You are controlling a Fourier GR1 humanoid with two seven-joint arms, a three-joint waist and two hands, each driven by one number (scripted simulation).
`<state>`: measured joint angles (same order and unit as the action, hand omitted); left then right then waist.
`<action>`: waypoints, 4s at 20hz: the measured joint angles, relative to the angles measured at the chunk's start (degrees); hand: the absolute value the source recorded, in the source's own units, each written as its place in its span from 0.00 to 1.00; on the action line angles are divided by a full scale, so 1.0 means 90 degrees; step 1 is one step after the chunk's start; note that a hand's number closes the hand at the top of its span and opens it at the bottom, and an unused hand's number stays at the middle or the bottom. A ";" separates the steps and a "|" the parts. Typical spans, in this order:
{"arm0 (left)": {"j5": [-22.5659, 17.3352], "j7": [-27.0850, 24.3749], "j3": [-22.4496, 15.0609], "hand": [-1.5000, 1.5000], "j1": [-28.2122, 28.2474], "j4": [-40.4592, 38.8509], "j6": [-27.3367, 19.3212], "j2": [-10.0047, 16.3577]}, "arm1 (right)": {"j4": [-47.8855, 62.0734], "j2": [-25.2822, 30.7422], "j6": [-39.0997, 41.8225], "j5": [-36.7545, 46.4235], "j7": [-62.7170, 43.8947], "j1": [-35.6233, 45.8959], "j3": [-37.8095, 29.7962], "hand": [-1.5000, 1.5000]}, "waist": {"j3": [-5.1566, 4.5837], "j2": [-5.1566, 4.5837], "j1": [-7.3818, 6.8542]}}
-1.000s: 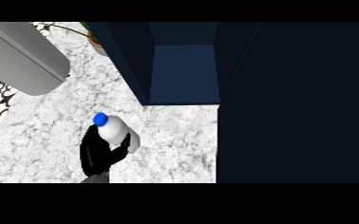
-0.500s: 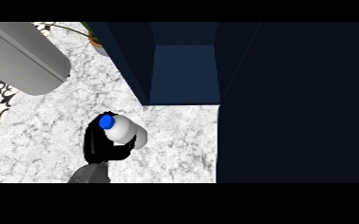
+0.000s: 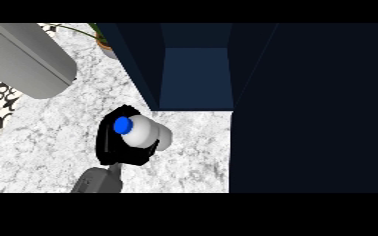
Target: Pick up the bottled water, place it into the cabinet and close the cabinet
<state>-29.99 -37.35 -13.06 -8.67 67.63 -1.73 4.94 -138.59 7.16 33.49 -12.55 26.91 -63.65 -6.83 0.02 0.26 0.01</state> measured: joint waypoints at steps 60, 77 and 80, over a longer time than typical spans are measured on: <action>0.0018 0.1051 -0.0700 0.00 -0.5482 -0.3940 -0.4123 -0.0522 | 0.0275 0.0244 0.0426 -0.0778 -0.0777 0.1175 -0.0914 0.00 | -0.0007 -0.0112 0.0306; 0.0255 0.0820 -0.0236 0.00 -0.6678 -0.5865 -0.3634 -0.0398 | 0.0303 0.0191 0.0446 -0.0905 -0.0822 0.1315 -0.0888 0.00 | -0.0011 -0.0132 0.0355; 0.0184 0.0591 -0.0117 0.00 -0.6667 -0.5773 -0.3360 -0.0442 | 0.0303 0.0196 0.0439 -0.0916 -0.0856 0.1342 -0.0862 0.00 | -0.0012 -0.0124 0.0316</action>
<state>-28.34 -32.03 -14.11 -68.68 15.67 -31.97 0.95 -135.86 8.93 37.44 -20.79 19.21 -51.58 -14.58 -0.09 -0.86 2.85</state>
